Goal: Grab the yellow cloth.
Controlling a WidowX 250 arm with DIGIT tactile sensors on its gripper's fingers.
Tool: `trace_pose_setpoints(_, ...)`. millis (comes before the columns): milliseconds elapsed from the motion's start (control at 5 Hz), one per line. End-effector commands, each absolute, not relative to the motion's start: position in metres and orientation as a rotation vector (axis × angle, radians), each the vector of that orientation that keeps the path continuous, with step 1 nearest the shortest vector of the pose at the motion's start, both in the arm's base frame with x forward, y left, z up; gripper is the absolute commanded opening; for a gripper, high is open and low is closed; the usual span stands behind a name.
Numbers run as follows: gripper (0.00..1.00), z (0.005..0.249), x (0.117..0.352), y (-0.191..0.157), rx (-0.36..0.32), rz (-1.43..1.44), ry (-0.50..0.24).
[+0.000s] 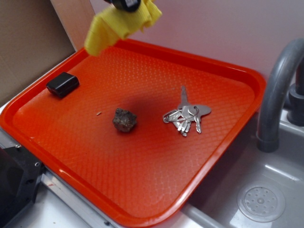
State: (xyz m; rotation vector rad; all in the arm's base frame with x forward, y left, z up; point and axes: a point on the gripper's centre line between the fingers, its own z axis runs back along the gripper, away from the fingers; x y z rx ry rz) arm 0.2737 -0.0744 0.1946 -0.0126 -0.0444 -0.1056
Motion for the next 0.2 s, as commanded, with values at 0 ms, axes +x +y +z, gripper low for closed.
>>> trace_pose_setpoints(0, 0.00, 0.2025, 0.2684, -0.0679, -0.027, -0.069, -0.046)
